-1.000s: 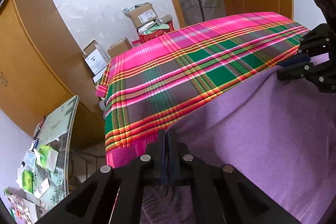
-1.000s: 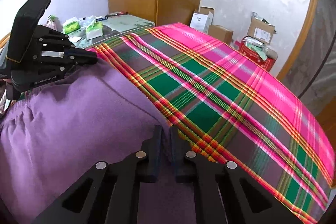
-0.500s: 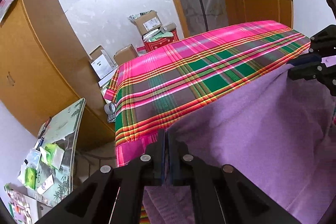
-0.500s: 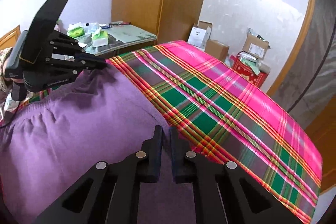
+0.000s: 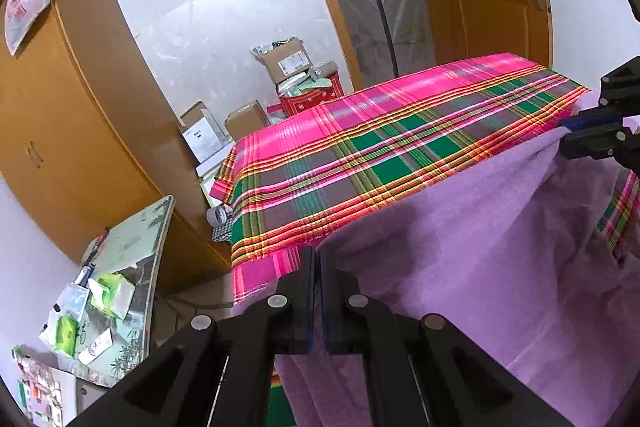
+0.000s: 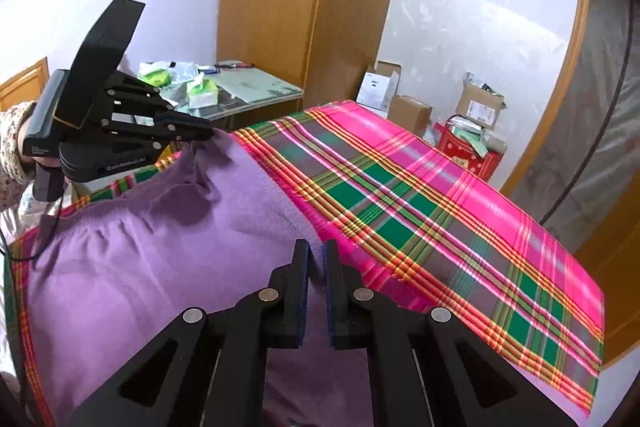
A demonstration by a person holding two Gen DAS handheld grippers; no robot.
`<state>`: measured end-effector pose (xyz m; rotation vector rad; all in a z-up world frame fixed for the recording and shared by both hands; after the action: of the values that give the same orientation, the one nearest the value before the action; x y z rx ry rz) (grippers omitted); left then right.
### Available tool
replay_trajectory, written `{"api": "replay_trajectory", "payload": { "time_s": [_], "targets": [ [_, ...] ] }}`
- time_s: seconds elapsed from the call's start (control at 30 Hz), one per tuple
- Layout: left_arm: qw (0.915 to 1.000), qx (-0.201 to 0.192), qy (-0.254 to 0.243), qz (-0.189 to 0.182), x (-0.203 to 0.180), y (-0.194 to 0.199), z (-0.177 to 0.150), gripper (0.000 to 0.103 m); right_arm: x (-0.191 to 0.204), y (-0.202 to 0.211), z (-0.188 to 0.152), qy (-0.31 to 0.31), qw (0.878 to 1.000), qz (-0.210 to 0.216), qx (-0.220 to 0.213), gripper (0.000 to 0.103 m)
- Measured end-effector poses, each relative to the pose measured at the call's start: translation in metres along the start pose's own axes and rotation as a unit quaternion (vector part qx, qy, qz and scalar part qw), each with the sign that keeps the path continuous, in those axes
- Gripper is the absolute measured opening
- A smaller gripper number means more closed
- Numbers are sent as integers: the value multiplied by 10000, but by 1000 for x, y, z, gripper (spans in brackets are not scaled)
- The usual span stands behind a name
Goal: Fold clothes
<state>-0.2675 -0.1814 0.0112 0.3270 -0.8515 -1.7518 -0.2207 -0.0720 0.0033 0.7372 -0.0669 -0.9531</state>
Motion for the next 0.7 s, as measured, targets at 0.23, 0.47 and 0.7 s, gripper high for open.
{"api": "replay_trajectory", "payload": {
  "time_s": [0.23, 0.47, 0.7],
  "targets": [
    [9999, -154, -54, 54, -12, 26, -5, 2, 11, 31, -5, -119, 9998, 53, -132, 8],
    [9994, -274, -113, 150, -19, 54, -12, 2, 25, 57, -6, -86, 9997, 18, -231, 8],
    [9992, -316, -104, 209, -24, 75, -23, 2, 46, 79, -7, 125, 9995, -42, -293, 8]
  ]
}}
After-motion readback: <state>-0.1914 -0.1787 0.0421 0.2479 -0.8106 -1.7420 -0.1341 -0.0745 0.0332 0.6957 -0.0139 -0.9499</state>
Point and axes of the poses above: each gripper's, at about its wrist camera, not at the fingertips, and y roughly against the way its jaws point, x to its left, z to its top, the point moved 8 cm from there along -y, roughly the way its jaws point, and after that the axes turned 10 degrees about -z, right-handed, at the moved point
